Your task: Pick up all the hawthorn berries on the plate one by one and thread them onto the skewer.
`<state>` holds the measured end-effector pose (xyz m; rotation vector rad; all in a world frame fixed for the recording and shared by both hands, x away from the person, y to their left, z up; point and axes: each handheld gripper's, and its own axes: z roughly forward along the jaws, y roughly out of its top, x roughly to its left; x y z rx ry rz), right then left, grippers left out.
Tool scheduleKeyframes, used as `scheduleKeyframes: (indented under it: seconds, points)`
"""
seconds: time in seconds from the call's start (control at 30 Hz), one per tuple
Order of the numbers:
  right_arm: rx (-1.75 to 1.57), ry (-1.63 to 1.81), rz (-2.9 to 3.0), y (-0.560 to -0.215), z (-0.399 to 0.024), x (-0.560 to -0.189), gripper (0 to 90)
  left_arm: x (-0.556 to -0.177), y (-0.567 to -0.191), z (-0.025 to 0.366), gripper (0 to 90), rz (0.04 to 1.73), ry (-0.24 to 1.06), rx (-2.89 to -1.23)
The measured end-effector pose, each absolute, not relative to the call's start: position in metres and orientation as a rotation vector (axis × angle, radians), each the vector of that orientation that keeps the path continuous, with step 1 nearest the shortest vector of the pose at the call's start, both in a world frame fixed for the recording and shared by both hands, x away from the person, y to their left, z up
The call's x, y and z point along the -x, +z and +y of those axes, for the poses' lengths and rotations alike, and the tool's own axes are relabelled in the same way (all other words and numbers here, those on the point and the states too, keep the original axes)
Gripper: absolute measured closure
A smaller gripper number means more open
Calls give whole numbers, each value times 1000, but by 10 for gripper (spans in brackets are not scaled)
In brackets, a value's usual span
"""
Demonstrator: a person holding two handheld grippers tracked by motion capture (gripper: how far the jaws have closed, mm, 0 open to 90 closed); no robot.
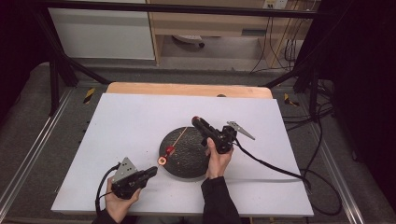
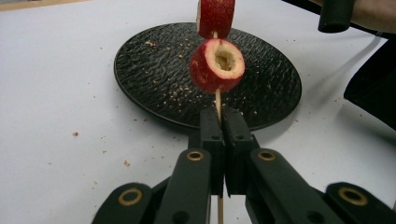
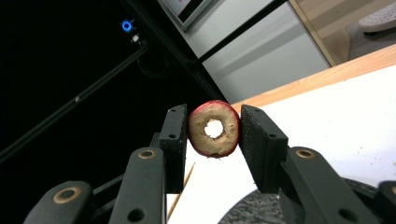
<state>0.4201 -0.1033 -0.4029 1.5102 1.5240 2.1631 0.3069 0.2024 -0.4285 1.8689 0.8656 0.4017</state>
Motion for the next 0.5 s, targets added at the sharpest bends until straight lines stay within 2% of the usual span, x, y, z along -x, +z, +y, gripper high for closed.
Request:
scheduleKeyframes:
  seconds: [0.5]
  points:
    - [-1529,2239,1430,-398,-106,-421,631,-309,-426,183,882,855,401,-1823]
